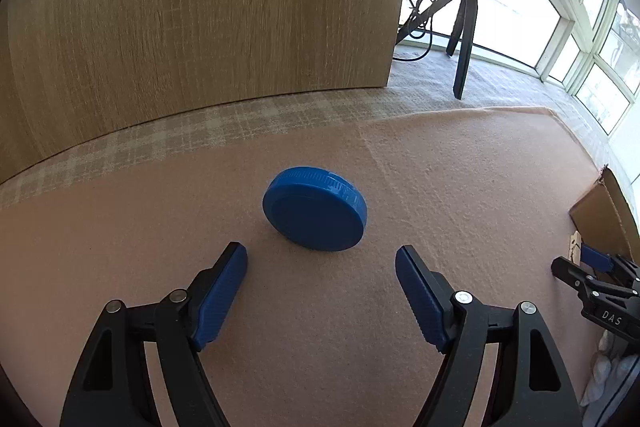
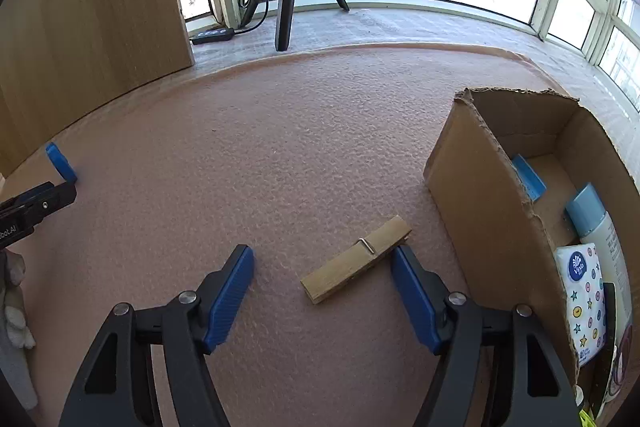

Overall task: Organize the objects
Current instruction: 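Close the right tool on the clothespin while the left tool closes on the blue disc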

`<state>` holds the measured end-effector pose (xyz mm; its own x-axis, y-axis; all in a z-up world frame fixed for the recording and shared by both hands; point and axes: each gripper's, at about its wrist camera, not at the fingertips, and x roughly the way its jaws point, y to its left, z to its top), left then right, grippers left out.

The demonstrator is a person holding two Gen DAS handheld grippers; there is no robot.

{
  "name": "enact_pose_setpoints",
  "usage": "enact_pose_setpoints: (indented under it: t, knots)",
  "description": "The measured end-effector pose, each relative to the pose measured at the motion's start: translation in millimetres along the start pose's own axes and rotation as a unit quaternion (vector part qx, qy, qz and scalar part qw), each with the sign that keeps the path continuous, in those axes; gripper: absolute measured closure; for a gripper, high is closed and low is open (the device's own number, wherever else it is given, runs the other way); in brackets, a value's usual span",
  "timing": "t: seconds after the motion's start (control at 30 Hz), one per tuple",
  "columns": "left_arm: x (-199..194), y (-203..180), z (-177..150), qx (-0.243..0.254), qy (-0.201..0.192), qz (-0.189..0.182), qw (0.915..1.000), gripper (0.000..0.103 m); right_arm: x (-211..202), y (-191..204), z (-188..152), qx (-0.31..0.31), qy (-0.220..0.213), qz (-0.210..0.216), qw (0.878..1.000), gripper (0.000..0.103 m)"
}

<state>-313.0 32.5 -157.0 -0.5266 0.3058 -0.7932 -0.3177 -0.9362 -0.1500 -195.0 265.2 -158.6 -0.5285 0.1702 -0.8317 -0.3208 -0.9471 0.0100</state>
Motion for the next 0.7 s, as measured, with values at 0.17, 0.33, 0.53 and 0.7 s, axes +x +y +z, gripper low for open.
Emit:
enact_pose_setpoints:
  t: [0.17,0.33,0.53,0.7]
  knots:
    - [5.9,0.8,9.0,-0.009,-0.011,0.002,0.9999,0.023,0.3,-1.3,1.6,-0.003,0.001,0.005,1.0,0.039]
    - [13.5,-0.8,15.3,-0.007,-0.016,0.003,0.9998,0.023,0.2,-2.3,2.9,-0.01,0.001,0.009,1.0,0.043]
    - [16.0,-1.6,18.1,-0.007,-0.024,0.004,0.9997,0.024,-1.2,-6.8,4.3,-0.008,0.0,0.012,1.0,0.051]
    - [14.7,-1.1,17.6,-0.004,-0.032,0.002,0.9995,0.032,-1.3,-10.3,4.9,-0.004,0.0,0.013,1.0,0.057]
